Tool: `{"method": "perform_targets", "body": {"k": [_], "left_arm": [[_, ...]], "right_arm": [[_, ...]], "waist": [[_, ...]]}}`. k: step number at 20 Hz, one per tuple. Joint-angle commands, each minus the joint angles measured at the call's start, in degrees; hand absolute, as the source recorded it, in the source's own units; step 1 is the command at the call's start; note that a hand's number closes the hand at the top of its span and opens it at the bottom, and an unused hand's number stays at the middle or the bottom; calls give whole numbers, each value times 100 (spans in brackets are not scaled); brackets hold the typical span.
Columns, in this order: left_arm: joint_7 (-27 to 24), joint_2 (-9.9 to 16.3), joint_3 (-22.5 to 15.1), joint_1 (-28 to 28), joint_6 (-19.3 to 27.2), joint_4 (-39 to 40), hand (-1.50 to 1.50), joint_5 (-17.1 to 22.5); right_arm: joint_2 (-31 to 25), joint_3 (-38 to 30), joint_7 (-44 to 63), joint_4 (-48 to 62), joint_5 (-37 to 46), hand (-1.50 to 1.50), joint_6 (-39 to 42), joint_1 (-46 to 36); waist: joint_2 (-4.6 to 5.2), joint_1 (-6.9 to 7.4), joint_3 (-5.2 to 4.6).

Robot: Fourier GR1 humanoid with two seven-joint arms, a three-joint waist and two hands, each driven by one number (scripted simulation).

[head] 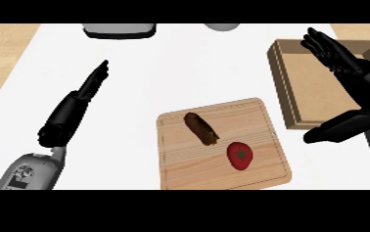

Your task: Pick the tomato from the cutting board and place it in the cardboard box

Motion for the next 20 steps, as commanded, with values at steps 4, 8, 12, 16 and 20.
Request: {"method": "perform_targets", "body": {"k": [4,8,12,16,20], "left_arm": [[8,60,151,-288,-213,-52,0,93],[1,183,363,-242,-433,72,0,256],[113,18,185,-155,-310,-170,0,123],[-241,173,395,-121,-456,217,0,105],[-82,49,385,-75,-388,-4,0,63]], "right_arm": [[-683,314,-2281,57,1530,-150,464,53],[-970,574,-2700,-189,2309,-150,208,91],[-1249,1273,-1912,-817,3258,-150,44,62],[-1501,1875,-1692,-1445,4093,-150,112,328],[-1525,2101,-806,-2434,4533,-150,392,453]], "waist": [[26,31,20],[13,26,12],[-21,36,5],[-14,-25,1],[-31,-50,4]]}}
